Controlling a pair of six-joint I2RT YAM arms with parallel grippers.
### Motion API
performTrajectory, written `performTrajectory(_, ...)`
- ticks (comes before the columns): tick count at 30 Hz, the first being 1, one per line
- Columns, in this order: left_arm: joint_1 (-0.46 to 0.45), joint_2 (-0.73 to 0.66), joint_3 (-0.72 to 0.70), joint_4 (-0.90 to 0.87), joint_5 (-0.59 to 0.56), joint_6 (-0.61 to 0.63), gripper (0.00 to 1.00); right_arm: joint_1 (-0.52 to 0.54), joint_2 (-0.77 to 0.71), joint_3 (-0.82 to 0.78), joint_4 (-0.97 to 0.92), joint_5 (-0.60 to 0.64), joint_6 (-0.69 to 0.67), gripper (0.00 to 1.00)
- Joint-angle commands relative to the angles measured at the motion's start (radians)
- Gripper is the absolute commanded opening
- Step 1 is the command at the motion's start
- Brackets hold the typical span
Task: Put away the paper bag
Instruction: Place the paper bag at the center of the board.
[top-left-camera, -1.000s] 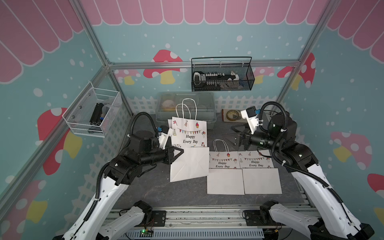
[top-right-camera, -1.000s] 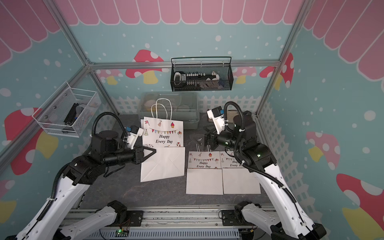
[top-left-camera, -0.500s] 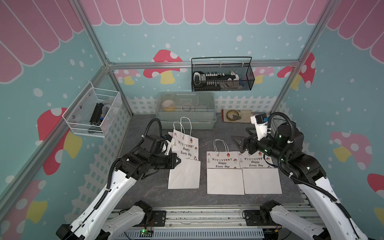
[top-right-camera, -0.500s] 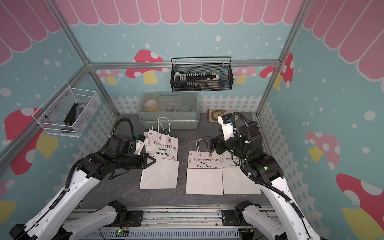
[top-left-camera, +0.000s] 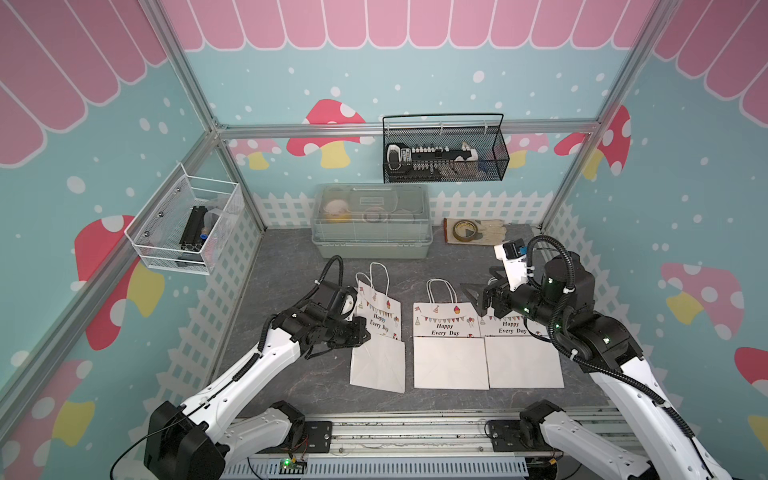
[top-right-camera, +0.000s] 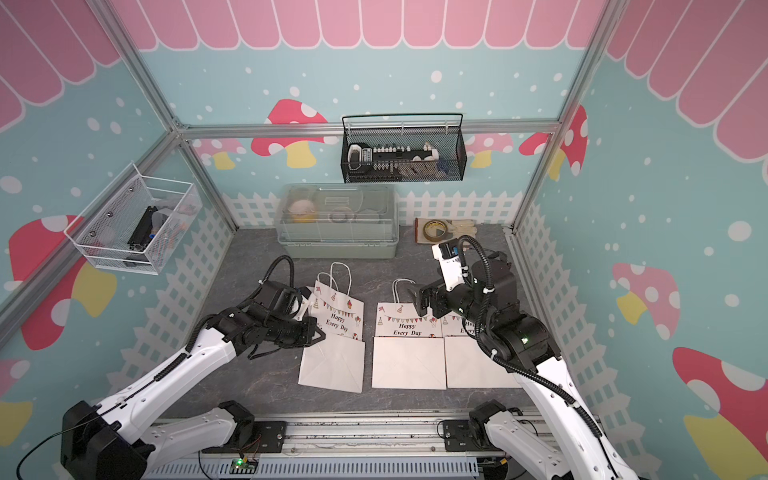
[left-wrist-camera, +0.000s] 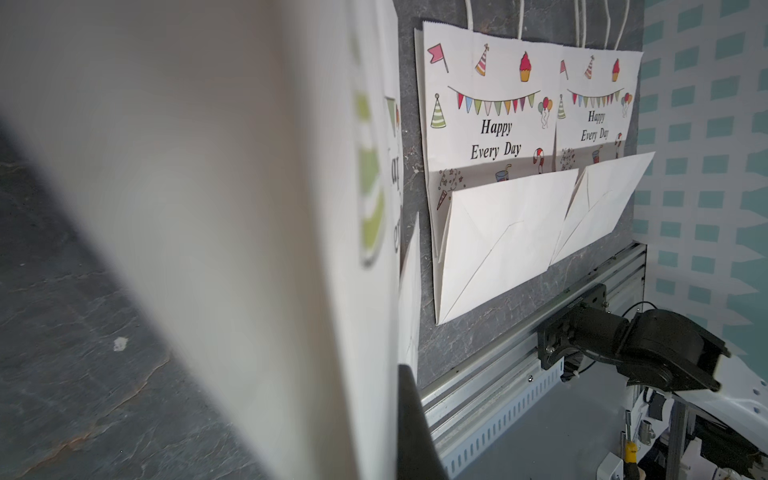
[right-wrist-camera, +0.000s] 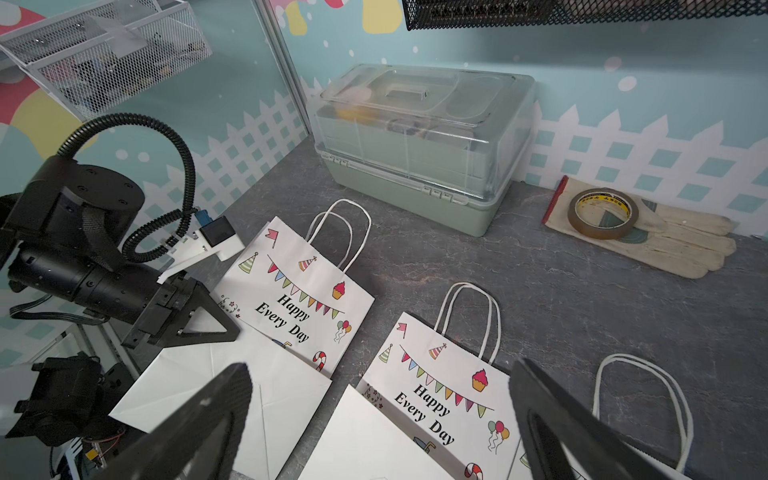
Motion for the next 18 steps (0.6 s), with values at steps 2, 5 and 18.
performTrajectory(2, 0.003, 0.025, -0.004, 0.061, -0.029, 0.004, 0.00, -0.005, -0.021, -0.009, -0.026, -0.007, -0.039, 0.99)
performTrajectory(5, 0.008, 0.060, -0.020, 0.077, -0.045, 0.020, 0.00, -0.005, -0.025, -0.004, -0.043, -0.009, -0.058, 0.99)
performTrajectory(18, 0.087, 0.123, -0.079, 0.077, -0.069, 0.097, 0.00, -0.007, -0.044, -0.052, -0.065, -0.020, -0.075, 0.99)
